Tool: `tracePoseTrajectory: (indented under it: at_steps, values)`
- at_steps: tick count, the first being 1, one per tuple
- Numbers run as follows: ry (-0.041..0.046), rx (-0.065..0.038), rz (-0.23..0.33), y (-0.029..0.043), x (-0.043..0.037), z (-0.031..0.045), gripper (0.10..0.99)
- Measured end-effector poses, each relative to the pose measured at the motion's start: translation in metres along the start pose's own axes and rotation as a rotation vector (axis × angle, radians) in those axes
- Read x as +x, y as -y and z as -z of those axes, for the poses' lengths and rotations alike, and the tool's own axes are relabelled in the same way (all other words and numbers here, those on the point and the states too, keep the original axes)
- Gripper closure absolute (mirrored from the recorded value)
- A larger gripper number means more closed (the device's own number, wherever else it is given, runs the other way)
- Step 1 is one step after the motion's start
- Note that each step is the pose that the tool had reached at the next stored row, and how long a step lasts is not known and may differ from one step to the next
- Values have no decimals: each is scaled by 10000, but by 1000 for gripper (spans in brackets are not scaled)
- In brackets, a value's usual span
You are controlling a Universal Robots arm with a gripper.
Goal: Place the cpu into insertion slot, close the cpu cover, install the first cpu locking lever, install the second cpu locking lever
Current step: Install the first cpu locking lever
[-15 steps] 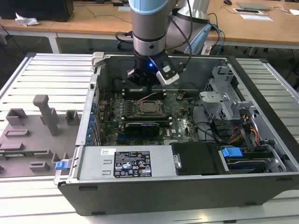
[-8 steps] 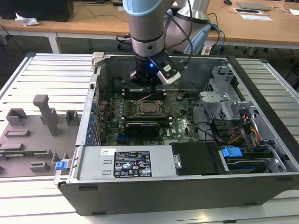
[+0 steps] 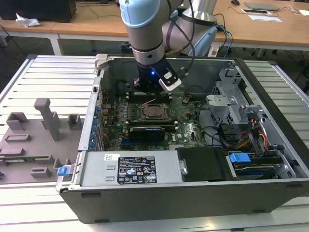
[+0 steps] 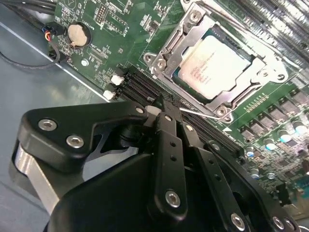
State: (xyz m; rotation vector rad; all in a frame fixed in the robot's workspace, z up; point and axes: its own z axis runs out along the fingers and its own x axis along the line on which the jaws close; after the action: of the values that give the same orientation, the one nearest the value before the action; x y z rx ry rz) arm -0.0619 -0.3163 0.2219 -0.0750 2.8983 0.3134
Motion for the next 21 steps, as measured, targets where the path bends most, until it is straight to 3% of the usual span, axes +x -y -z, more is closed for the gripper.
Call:
tracePoseTrajectory:
  at_steps: [8,21]
  values:
    - [159,187,-756,2,17,-79,980]
    - [276,333,-1298,-76,40,-141,980]
